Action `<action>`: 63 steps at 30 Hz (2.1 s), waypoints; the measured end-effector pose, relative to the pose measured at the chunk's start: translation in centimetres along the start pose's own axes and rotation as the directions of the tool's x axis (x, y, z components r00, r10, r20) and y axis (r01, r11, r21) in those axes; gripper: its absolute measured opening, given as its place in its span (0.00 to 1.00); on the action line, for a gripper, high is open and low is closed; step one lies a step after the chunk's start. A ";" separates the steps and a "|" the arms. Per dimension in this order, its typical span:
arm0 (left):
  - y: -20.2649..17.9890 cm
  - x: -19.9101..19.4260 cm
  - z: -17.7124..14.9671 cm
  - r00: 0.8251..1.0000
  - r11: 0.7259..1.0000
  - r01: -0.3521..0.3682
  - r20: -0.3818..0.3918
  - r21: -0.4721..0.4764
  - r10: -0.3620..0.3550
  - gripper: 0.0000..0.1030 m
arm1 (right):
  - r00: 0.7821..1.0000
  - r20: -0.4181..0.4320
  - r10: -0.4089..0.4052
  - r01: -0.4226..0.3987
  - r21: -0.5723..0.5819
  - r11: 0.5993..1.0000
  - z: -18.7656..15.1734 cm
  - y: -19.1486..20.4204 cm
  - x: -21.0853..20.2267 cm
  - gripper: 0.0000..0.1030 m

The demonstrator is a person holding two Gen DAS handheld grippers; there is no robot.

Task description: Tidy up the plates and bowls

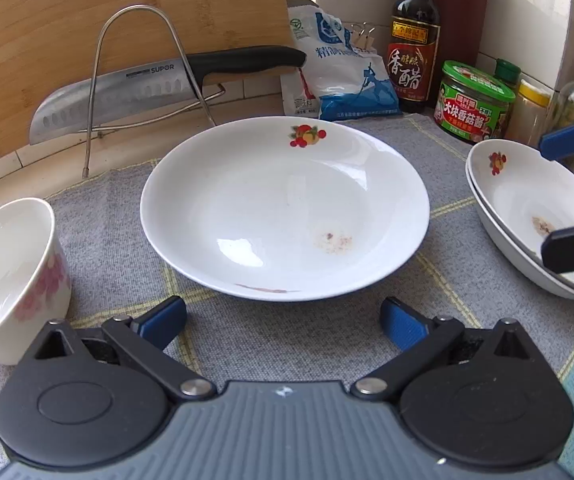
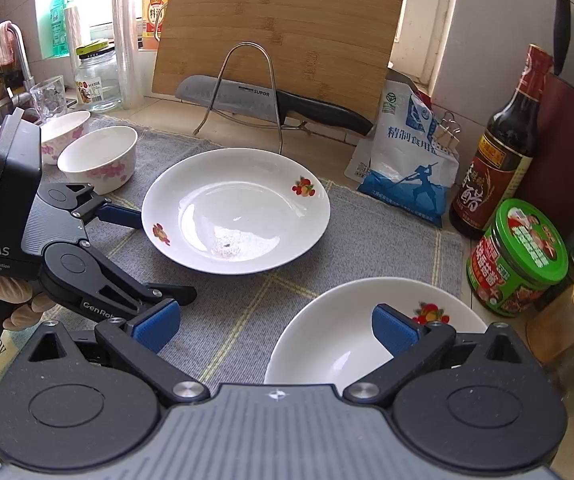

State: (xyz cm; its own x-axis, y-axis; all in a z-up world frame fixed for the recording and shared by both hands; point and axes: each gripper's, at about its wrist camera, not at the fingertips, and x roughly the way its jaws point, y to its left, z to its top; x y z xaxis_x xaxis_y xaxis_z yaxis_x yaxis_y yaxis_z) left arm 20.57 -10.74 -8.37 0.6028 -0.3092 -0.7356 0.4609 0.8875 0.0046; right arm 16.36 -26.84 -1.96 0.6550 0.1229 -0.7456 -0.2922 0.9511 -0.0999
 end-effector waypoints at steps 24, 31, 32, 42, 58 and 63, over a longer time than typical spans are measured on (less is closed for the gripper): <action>0.1 0.4 0.3 0.999 0.999 -0.028 0.045 -0.034 0.030 1.00 | 0.968 -0.159 0.192 -0.224 -0.213 0.951 8.1 -2.8 12.6 1.00; 0.2 0.6 0.5 0.999 1.000 -0.019 0.049 -0.016 0.020 1.00 | 0.945 -0.197 0.262 -0.302 -0.217 0.928 8.8 -3.4 14.7 1.00; 0.2 0.6 0.5 0.999 1.000 -0.018 0.050 -0.013 0.019 1.00 | 0.941 -0.201 0.274 -0.315 -0.216 0.924 8.9 -3.4 15.0 1.00; -0.1 0.4 0.5 0.998 0.999 -0.025 0.065 0.022 0.023 0.99 | 0.909 -0.221 0.353 -0.398 -0.207 0.894 9.9 -3.5 16.5 1.00; -0.4 0.1 0.5 0.997 0.998 -0.025 0.076 0.061 0.020 0.98 | 0.866 -0.249 0.434 -0.480 -0.162 0.862 11.0 -4.7 17.7 0.91; -0.4 0.0 0.5 0.997 0.998 -0.027 0.075 0.062 0.022 0.98 | 0.858 -0.256 0.445 -0.492 -0.159 0.856 11.2 -4.6 18.0 0.91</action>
State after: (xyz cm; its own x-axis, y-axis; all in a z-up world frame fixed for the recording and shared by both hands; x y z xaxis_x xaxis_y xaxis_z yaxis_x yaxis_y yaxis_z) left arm 20.76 -11.25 -8.00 0.6600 -0.3141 -0.6824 0.4837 0.8727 0.0661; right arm 37.30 -25.84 -7.51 0.2536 0.4565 -0.8528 -0.6828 0.7090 0.1765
